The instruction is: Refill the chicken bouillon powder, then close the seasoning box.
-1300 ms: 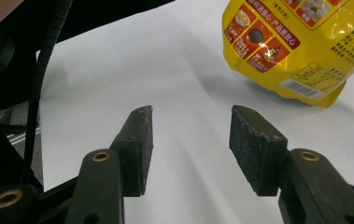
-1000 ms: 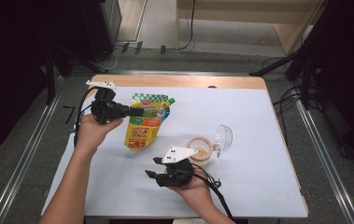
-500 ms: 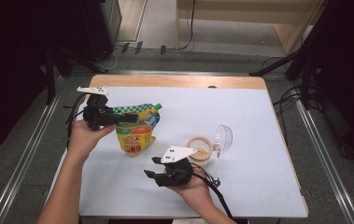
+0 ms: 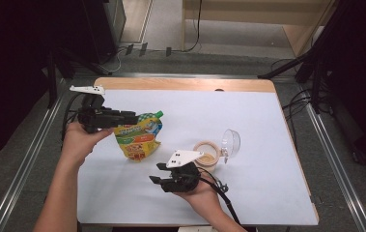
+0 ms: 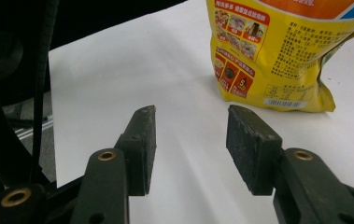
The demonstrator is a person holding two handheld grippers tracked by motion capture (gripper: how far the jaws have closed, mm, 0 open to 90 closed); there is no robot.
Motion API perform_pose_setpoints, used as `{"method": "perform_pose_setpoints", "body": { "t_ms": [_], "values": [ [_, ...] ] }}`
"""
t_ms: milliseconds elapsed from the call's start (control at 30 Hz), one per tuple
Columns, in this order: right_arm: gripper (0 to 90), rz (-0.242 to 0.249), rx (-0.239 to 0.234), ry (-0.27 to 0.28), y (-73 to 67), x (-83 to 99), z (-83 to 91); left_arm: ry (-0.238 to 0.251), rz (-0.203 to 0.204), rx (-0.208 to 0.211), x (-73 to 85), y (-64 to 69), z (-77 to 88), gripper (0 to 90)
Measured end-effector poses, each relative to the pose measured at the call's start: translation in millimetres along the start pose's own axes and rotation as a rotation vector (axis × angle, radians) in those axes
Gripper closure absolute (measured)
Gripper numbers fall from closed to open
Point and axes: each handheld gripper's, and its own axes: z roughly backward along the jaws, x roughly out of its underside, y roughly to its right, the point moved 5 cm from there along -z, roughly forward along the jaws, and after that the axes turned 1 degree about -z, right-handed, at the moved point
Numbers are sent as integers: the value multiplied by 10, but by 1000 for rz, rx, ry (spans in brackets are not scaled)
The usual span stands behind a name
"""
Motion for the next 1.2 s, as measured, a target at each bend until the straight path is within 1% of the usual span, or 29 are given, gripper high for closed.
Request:
{"method": "perform_pose_setpoints", "body": {
  "t_ms": [67,133,233,300,400,467,567,633,767,833,900,967,1000,1067,1200],
  "values": [
    [538,0,-3,-19,-6,-7,7,9,-2,-6,-38,31,48,631],
    [538,9,-9,-24,-12,-18,13,9,-4,-13,-66,63,87,589],
    [541,5,-17,-34,-16,-33,21,26,13,-44,-103,65,148,538],
    [543,5,-21,-40,-17,-43,32,41,14,-46,-127,61,193,530],
    [544,9,-22,-44,-6,-54,46,50,14,-64,-156,35,248,521],
    [544,0,-29,-56,-4,-56,56,52,19,-74,-160,5,278,520],
    [548,1,-30,-64,11,-68,77,57,27,-94,-144,-57,317,516],
    [549,-2,-28,-63,23,-84,97,53,28,-108,-121,-103,330,502],
    [549,-16,-31,-61,50,-129,154,59,43,-129,-80,-205,352,492],
    [550,-15,-31,-57,65,-157,192,63,61,-137,-61,-260,357,489],
    [551,-20,-30,-54,70,-186,236,51,67,-151,-29,-310,345,484],
    [550,-25,-28,-54,83,-215,281,43,64,-139,11,-348,310,487],
    [550,-23,-27,-54,91,-233,305,47,69,-134,27,-366,297,488],
    [550,-28,-22,-55,89,-270,360,49,82,-136,49,-407,281,486],
    [550,-22,-13,-43,103,-353,491,30,89,-152,114,-468,242,475]
  ]
}}
